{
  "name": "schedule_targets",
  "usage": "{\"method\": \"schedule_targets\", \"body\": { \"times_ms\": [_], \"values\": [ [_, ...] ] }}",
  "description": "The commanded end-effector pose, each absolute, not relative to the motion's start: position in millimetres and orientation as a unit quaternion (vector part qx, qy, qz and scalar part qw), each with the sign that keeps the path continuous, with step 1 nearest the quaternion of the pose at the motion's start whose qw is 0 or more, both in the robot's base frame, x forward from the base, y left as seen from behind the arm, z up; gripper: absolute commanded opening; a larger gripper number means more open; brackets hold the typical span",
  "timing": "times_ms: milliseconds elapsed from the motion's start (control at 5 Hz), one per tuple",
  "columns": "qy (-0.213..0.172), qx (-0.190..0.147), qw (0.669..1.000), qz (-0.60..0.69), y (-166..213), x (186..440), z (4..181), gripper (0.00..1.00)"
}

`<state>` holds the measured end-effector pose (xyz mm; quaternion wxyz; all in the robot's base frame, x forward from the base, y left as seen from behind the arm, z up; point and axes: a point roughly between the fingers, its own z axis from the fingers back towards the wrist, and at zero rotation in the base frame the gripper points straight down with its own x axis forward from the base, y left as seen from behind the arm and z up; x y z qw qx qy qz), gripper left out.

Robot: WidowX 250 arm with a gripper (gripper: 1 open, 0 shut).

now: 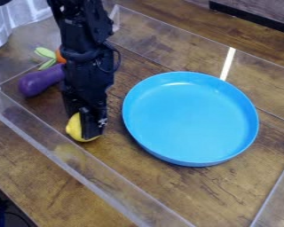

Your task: Put the lemon on the blue tray

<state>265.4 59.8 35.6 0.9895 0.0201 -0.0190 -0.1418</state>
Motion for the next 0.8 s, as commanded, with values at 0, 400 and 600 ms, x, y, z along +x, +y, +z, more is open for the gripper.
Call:
{"method": "schedule_targets", "body": {
  "times_ms": [0,400,600],
  "values": [
    [-0.036,0.028,0.99,-0.134,69.2,271.7,37.6,0.0],
    [-0.04,0.033,0.99,-0.131,73.5,273.6,31.3,1.0],
    [-0.041,0.036,0.989,-0.135,73.1,275.0,33.1,0.0]
  ]
}}
